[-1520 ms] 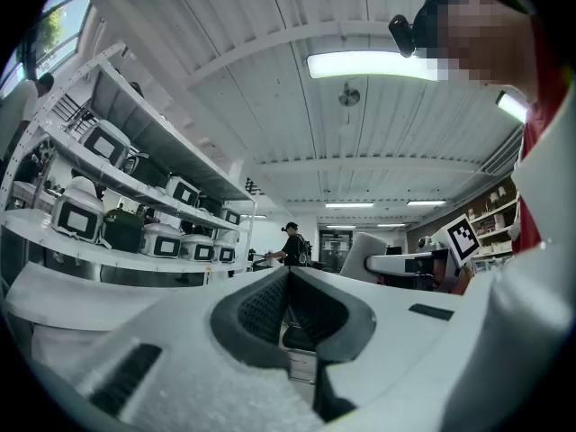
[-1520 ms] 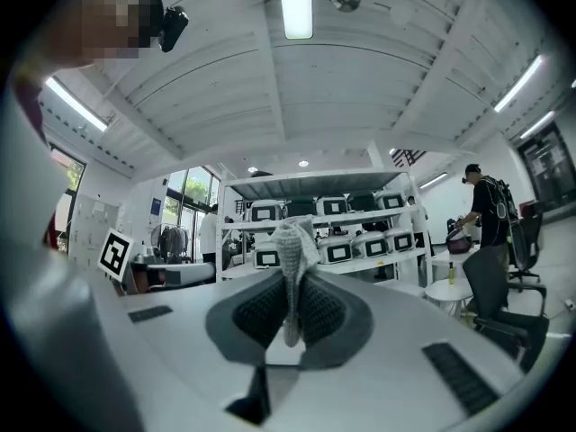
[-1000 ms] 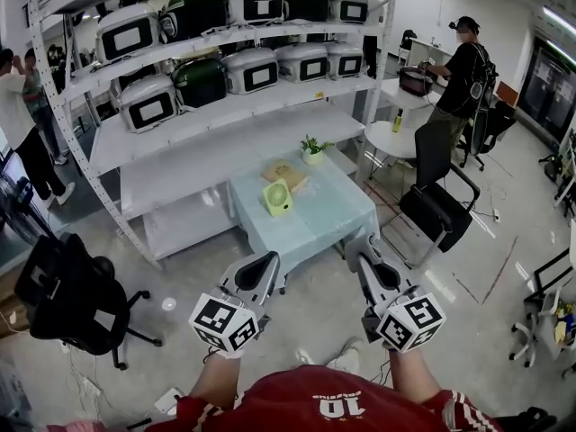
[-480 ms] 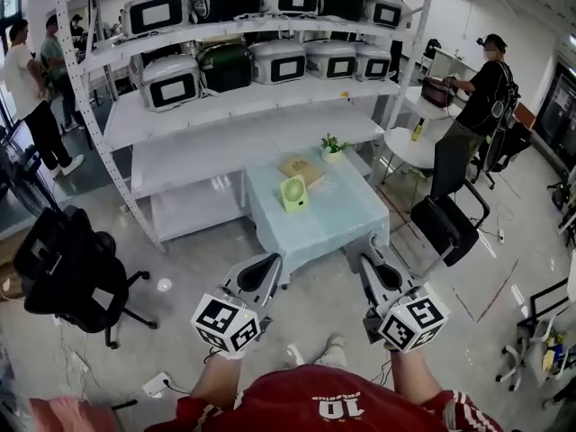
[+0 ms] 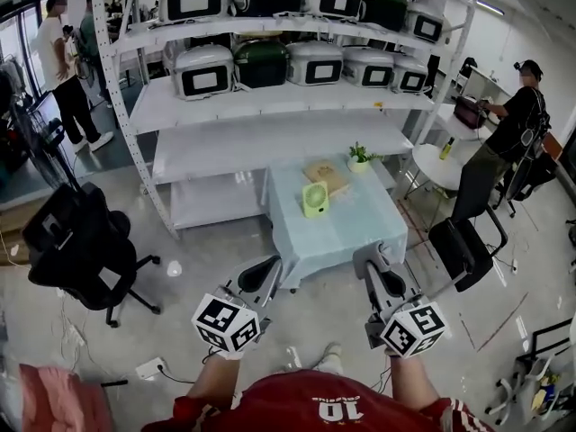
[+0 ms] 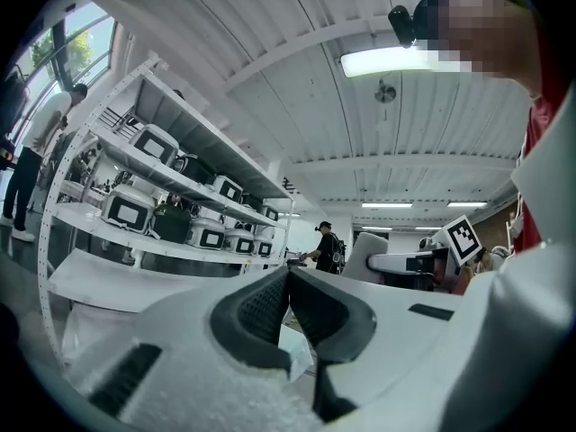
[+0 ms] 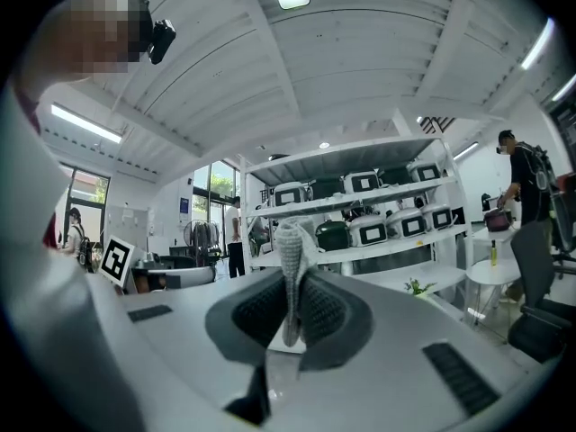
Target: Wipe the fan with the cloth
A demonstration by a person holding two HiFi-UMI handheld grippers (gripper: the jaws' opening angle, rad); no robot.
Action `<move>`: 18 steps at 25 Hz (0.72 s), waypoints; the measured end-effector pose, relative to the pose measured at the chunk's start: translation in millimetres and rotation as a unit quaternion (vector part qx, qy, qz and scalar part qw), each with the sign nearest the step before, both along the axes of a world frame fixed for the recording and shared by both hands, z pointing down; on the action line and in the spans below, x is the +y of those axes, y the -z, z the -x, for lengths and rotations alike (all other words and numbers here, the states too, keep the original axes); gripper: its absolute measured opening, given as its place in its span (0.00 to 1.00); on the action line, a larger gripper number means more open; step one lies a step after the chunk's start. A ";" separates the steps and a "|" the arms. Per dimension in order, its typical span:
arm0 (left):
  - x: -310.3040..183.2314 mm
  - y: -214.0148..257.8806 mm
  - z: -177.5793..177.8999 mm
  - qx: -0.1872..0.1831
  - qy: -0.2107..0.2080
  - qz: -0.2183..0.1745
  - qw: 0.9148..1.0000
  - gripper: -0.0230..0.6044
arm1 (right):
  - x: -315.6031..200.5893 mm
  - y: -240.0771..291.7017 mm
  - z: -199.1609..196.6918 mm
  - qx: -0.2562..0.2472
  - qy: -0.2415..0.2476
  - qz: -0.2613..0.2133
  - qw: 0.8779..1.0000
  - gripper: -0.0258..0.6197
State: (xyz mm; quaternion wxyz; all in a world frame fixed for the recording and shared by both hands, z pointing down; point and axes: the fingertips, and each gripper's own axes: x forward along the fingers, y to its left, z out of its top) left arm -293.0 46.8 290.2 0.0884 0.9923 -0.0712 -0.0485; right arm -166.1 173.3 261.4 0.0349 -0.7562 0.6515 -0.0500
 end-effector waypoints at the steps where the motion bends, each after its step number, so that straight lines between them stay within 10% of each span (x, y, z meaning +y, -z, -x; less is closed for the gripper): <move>1: -0.3 -0.4 -4.1 -0.003 0.003 -0.001 1.000 0.04 | -1.9 -1.0 -4.8 -0.002 0.004 -0.001 1.000 0.07; 18: 25.1 12.4 -164.4 -0.031 0.022 -0.033 0.999 0.04 | 12.6 -5.9 -159.2 -0.020 0.050 -0.024 0.998 0.07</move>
